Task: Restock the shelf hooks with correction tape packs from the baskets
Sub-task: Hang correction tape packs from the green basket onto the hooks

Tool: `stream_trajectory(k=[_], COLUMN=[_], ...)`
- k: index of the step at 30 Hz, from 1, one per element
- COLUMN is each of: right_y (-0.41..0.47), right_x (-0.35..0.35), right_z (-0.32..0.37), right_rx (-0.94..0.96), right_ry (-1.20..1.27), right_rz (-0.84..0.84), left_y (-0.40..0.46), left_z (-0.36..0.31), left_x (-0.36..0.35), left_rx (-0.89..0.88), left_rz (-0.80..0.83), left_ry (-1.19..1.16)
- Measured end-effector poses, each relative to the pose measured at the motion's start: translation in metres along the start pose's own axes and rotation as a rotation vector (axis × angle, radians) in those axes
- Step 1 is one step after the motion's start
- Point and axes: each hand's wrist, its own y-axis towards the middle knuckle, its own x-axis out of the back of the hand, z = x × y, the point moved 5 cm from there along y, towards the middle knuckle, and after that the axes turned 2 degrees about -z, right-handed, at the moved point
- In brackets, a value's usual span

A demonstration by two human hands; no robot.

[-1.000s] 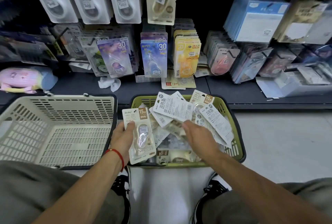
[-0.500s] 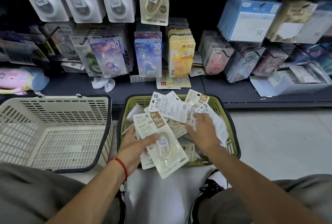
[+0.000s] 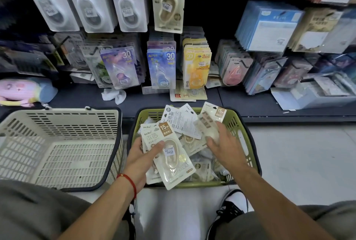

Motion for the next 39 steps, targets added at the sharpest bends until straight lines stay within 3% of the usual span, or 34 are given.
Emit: stream_trajectory(k=[4, 7, 11, 17, 22, 26, 34, 39], right_y=[0.018, 0.026, 0.032, 0.051, 0.085, 0.110, 0.144, 0.175], right_x=[0.040, 0.055, 0.063, 0.074, 0.094, 0.098, 0.086, 0.107], right_z=[0.030, 0.054, 0.087, 0.134, 0.160, 0.175, 0.196, 0.212], right_rx=[-0.140, -0.172, -0.191, -0.187, -0.177, -0.178, -0.090, 0.054], right_ry=[0.409, 0.697, 0.862, 0.930, 1.039, 1.095, 0.963, 0.892], right_rz=[-0.083, 0.065, 0.204, 0.065, 0.036, -0.015, -0.091, -0.255], left_y=[0.000, -0.001, -0.007, -0.005, 0.004, 0.018, 0.037, 0.034], left_z=[-0.016, -0.039, -0.086, -0.163, -0.213, -0.235, -0.233, -0.248], left_x=[-0.003, -0.009, -0.026, -0.050, -0.069, -0.075, -0.061, -0.038], left_rx=[-0.086, -0.146, -0.245, -0.329, -0.363, -0.382, -0.272, -0.383], left_rz=[-0.032, -0.037, 0.058, 0.223, 0.350, 0.316, 0.235, 0.061], left_ry=[0.078, 0.125, 0.116, 0.007, 0.064, -0.028, -0.207, -0.241])
